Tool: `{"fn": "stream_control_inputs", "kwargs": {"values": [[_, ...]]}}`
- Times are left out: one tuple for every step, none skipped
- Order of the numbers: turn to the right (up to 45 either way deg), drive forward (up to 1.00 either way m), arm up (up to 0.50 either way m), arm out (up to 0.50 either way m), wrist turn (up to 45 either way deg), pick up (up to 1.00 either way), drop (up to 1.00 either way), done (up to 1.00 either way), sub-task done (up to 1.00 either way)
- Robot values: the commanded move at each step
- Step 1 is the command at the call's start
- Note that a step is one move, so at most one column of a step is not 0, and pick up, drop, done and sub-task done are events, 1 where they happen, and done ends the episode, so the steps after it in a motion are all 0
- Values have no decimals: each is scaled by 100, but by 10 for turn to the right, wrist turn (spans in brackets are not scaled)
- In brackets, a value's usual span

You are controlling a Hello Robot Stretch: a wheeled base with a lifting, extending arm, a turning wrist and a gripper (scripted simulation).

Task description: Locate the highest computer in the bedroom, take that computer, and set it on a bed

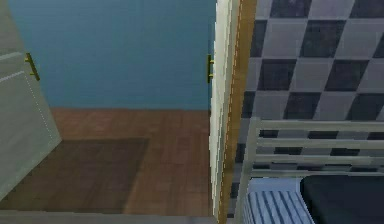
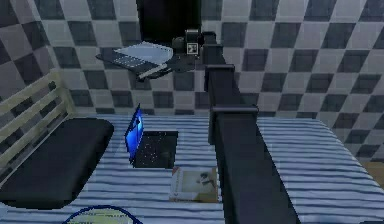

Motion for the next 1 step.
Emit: {"fn": "stream_control_inputs", "kwargs": {"values": [[0, 0, 0, 0, 270, 0, 0, 0, 0]]}}
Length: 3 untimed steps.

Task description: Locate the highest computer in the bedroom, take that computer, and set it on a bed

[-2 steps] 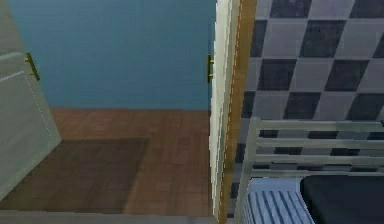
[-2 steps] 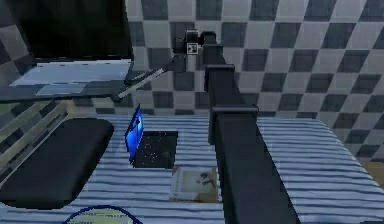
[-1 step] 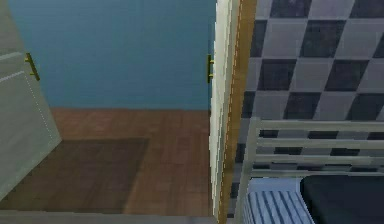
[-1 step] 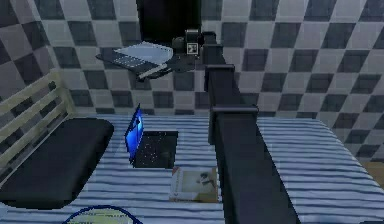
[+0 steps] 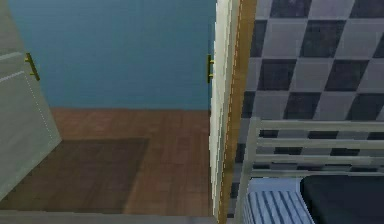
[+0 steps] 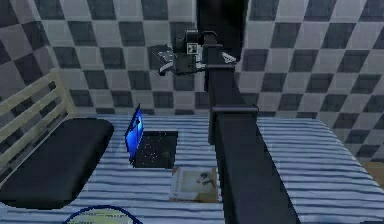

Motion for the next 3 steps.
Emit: {"fn": "stream_control_inputs", "kwargs": {"values": [[0, 0, -22, 0, 0, 0, 0, 0, 0], [0, 0, -32, 0, 0, 0, 0, 0, 0], [0, 0, 0, 0, 0, 0, 100, 0, 0]]}}
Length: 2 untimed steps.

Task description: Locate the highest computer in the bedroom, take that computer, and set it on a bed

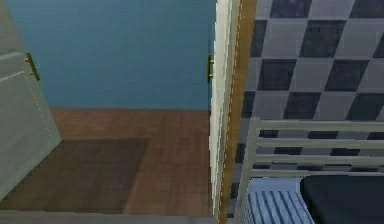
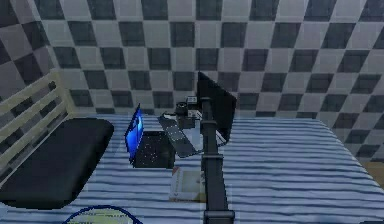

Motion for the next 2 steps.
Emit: {"fn": "stream_control_inputs", "kwargs": {"values": [[0, 0, 10, 0, 0, 0, 0, 0, 0], [0, 0, 0, -8, 0, 0, 0, 0, 0]]}}
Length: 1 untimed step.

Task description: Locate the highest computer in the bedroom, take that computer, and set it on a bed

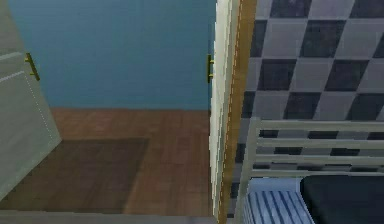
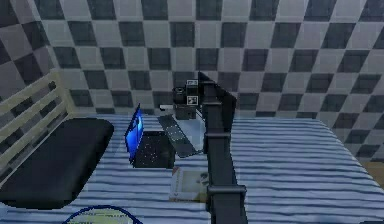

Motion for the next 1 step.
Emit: {"fn": "stream_control_inputs", "kwargs": {"values": [[0, 0, 0, 0, 0, 0, 0, 100, 0]]}}
